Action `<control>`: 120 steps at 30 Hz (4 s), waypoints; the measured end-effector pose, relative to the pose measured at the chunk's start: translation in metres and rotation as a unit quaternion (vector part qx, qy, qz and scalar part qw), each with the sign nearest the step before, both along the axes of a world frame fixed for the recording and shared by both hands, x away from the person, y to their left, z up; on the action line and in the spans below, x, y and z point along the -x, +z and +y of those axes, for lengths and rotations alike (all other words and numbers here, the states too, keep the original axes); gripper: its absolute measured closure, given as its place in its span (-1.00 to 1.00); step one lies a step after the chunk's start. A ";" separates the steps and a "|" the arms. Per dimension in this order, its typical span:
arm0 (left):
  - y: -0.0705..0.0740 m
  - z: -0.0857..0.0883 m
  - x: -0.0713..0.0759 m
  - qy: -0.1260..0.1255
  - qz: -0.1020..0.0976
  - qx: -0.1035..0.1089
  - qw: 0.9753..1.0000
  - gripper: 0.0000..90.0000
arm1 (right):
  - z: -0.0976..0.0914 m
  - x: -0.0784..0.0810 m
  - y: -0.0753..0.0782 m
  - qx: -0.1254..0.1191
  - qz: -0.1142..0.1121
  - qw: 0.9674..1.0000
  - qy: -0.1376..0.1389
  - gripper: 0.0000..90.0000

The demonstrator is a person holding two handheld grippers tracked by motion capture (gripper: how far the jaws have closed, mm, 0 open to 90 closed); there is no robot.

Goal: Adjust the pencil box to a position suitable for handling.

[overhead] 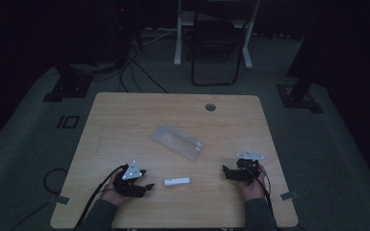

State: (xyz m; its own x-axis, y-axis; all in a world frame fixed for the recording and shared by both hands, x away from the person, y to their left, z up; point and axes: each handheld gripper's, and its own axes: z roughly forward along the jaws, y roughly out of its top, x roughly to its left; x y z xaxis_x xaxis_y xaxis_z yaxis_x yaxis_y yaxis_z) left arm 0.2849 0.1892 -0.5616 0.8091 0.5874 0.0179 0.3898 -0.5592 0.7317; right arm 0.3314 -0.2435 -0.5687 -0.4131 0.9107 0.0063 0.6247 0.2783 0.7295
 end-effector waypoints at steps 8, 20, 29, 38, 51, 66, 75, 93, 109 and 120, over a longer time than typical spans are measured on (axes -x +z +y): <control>0.000 0.000 0.000 0.001 -0.001 -0.001 1.000 -0.22 | 0.002 0.002 0.000 -0.001 0.000 1.000 -0.006 -0.76; 0.000 0.000 0.000 0.002 0.000 -0.001 1.000 -0.22 | 0.008 0.010 0.011 0.023 -0.004 0.999 -0.031 -0.37; 0.000 0.000 0.000 0.002 0.000 -0.001 1.000 -0.22 | 0.025 0.019 0.028 0.020 -0.028 0.999 -0.004 -0.32; 0.000 0.000 0.000 0.002 0.000 -0.001 1.000 -0.22 | 0.037 0.018 0.039 0.011 -0.044 0.999 0.008 -0.28; 0.000 0.000 0.000 0.002 0.000 -0.001 1.000 -0.22 | 0.051 0.011 0.045 0.006 -0.050 0.999 0.019 -0.28; 0.000 -0.001 0.000 0.003 -0.001 -0.001 1.000 -0.22 | 0.066 0.006 0.045 0.001 -0.051 0.998 0.031 -0.28; 0.000 -0.001 0.000 0.003 -0.001 -0.001 1.000 -0.22 | 0.078 0.001 0.046 0.002 -0.051 0.998 0.040 -0.28; 0.000 -0.001 0.000 0.003 -0.001 -0.001 1.000 -0.22 | 0.097 -0.013 0.043 -0.009 -0.042 0.998 0.042 -0.17; 0.000 -0.001 0.000 0.003 0.000 -0.001 1.000 -0.22 | 0.114 -0.031 0.029 -0.021 -0.019 0.999 0.034 -0.12; 0.000 -0.001 0.000 0.006 -0.001 -0.001 1.000 -0.22 | 0.116 -0.038 0.019 -0.036 0.009 0.999 0.032 -0.10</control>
